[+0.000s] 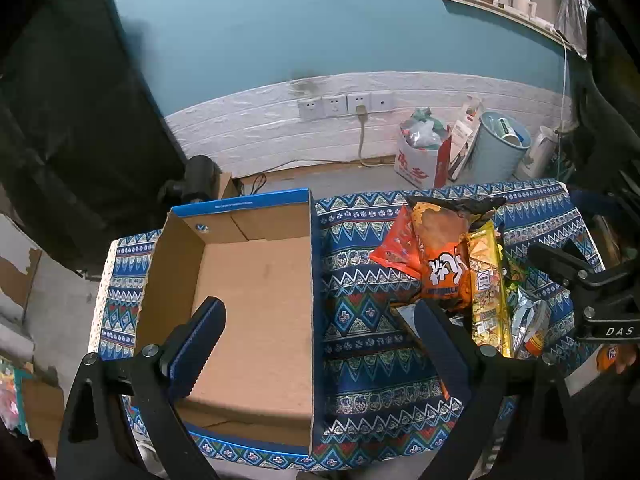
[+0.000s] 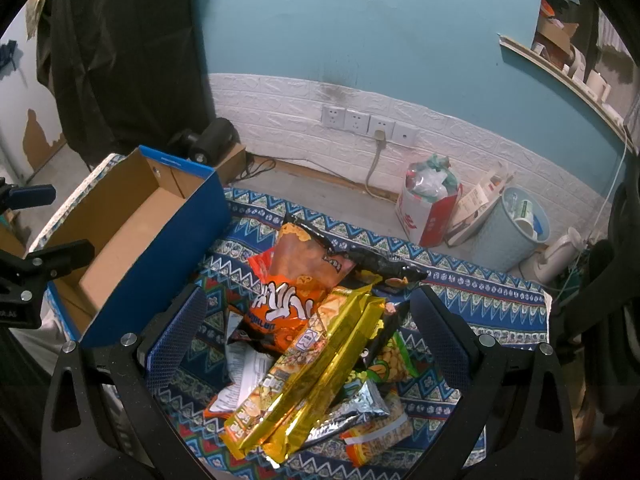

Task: Organize snacks

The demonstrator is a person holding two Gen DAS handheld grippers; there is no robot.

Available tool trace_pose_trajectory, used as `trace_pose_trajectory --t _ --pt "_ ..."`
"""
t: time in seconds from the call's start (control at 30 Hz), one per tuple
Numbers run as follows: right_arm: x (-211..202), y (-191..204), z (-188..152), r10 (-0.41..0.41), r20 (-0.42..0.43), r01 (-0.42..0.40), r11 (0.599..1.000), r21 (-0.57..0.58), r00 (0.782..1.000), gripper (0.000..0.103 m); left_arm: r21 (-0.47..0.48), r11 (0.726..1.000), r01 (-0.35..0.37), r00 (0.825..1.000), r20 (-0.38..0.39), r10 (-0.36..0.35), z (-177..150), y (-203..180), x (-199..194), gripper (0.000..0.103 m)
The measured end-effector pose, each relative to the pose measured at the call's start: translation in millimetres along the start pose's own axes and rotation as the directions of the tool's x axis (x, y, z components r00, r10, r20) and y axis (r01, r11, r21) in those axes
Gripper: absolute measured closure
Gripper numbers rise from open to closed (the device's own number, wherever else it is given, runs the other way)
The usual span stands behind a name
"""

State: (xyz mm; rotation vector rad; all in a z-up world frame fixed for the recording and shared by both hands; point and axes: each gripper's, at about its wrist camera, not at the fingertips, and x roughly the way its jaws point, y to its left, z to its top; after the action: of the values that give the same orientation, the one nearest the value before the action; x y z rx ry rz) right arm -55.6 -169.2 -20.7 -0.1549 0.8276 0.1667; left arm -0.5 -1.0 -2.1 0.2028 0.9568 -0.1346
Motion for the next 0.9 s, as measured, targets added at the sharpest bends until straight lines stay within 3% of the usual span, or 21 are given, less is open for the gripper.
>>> trace_pose_trajectory --t 0.9 --pt "1.5 1.0 -1.1 -0.004 -0.009 0.004 1.000 -0.003 1.000 0.003 -0.001 1.000 -0.007 1.000 -0.006 0.007 -1.0 -1.7 0.8 0.007"
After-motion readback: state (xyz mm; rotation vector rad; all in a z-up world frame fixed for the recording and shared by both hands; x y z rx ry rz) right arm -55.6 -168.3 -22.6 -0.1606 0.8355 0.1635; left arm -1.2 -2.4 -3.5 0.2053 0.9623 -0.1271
